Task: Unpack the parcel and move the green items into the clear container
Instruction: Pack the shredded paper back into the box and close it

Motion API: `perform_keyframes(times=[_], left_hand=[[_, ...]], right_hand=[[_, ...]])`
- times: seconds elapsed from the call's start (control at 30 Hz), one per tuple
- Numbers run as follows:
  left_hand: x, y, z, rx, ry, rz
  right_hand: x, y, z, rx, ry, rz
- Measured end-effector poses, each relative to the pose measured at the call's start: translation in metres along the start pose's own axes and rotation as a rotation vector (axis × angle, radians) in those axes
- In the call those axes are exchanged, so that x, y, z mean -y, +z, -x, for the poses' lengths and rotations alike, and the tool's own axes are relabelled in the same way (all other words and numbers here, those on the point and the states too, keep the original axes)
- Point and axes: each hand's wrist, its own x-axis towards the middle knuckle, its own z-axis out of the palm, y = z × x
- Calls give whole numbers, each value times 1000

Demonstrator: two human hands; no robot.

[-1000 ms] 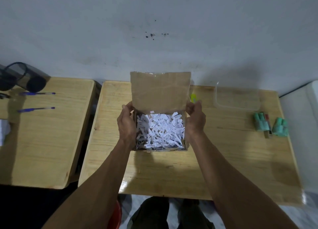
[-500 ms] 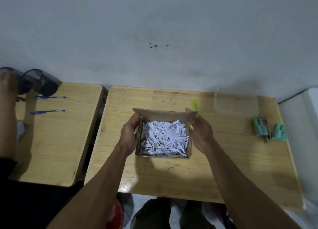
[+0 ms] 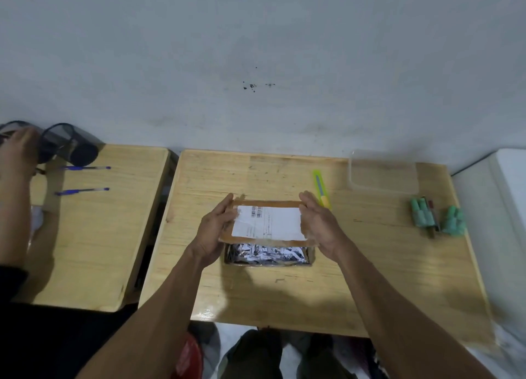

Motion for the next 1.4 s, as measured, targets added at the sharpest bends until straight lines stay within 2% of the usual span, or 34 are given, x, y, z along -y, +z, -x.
perform_keyframes(times=[0.13,0.23,0.3,0.43,0.6,0.8,1.1,1.2,1.4], left_hand=[[8,-4,4,20,31,-213],[20,-2,6,-15,188,-479],[30,2,8,-81,293,-644],[49,10,17,-152,385,-728],[63,8,16,-266,318,-681],[63,9,17,-223,375,-622],[83,21,40,-194,338,-642],[102,38,50,-171,323,-653],[126,110,84,-30,402,-744]], right_hand=[[-15,3,2,8,-143,353],[-31,7,3,-53,-278,616],[-43,12,5,-135,-345,701],[-60,24,23,-248,-276,629],[-63,34,28,-325,-250,574],[-59,37,32,-373,-238,540],[-76,26,69,-431,-203,447],[-85,7,92,-464,-172,422],[-105,-56,157,-640,-240,345]])
